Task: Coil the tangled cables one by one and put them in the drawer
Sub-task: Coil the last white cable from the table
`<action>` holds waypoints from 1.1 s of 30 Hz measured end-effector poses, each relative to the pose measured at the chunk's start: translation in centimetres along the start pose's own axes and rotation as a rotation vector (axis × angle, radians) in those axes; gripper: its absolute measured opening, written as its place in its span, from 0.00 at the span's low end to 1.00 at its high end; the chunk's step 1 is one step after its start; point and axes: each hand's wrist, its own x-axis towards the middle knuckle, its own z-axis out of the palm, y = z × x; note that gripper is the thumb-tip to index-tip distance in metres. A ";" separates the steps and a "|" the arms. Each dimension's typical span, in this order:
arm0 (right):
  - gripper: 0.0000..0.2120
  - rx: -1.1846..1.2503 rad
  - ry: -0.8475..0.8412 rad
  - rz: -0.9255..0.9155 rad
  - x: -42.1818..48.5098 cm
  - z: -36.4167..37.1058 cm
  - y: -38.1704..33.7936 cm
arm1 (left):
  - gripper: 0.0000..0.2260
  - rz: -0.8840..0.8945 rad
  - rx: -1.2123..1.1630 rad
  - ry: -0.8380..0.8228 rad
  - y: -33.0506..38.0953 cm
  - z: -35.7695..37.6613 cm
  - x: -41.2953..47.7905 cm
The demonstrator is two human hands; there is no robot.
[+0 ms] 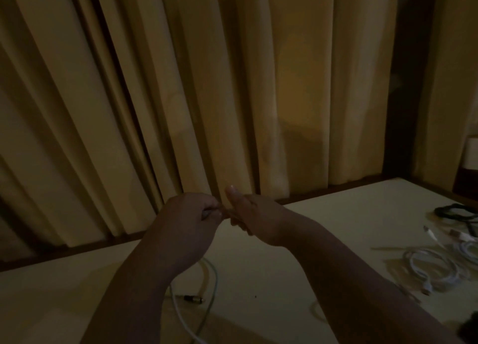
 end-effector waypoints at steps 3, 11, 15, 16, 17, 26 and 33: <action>0.41 0.176 -0.198 0.070 0.1 -0.4 0.3 | 0.13 0.032 0.022 0.083 -0.6 -0.1 0.1; 0.34 0.825 -0.585 0.062 0.0 -1.7 -0.3 | 0.13 0.059 -0.292 0.246 -1.4 0.1 0.4; 0.32 1.074 -0.661 -0.015 -0.2 -1.6 -0.8 | 0.24 0.118 -0.373 0.278 -1.4 1.4 0.6; 0.31 1.137 -0.664 -0.039 -0.2 -1.5 -0.9 | 0.24 0.127 -0.415 0.274 -1.2 1.8 0.6; 0.30 1.207 -0.667 -0.065 -0.1 -1.5 -1.0 | 0.22 0.119 -0.482 0.264 -1.0 2.2 0.6; 0.33 1.922 -0.328 -0.267 -0.5 -3.6 -0.8 | 0.17 -0.055 -0.625 0.050 0.8 3.3 0.5; 0.33 1.706 0.221 -0.251 -0.2 -4.7 -1.2 | 0.17 0.000 -0.374 -0.092 2.0 3.5 -0.3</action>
